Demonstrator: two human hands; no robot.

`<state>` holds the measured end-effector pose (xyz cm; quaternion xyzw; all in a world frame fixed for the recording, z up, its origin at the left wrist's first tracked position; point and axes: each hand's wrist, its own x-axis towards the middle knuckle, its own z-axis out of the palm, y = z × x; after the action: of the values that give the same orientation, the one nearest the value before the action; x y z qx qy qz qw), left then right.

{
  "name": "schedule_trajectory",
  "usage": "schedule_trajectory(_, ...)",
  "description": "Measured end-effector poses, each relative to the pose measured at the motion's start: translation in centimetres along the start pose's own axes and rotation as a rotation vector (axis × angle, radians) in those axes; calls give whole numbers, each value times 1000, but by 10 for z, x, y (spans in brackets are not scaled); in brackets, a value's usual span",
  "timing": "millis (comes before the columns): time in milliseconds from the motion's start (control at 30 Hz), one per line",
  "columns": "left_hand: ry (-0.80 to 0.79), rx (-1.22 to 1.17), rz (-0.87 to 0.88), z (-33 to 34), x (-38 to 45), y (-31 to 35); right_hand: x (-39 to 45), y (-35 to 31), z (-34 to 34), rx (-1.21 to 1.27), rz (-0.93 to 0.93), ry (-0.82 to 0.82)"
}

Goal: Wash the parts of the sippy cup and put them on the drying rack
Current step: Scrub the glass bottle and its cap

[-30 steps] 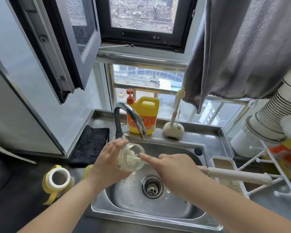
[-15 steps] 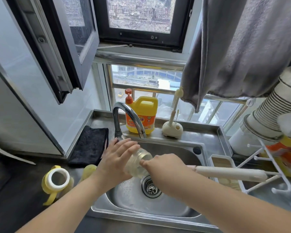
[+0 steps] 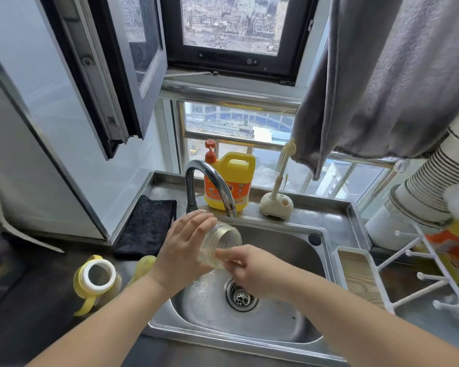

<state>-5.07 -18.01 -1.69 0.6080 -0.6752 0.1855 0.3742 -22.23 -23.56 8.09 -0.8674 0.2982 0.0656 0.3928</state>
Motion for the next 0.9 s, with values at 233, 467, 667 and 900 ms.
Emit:
schedule_trajectory(233, -90, -66, -61, -4, 7, -1, -5, -11, 0, -863, -86, 90)
schedule_trajectory(467, -52, 102, 58, -3, -2, -1, 6, 9, -5, -42, -8, -71)
schedule_trajectory(667, 52, 209, -18, -6, 11, 15, -1, 5, -7, 1146, 138, -234)
schedule_trajectory(900, -242, 318, 136, -6, -7, 10, -2, 16, -11, 185, 78, 22)
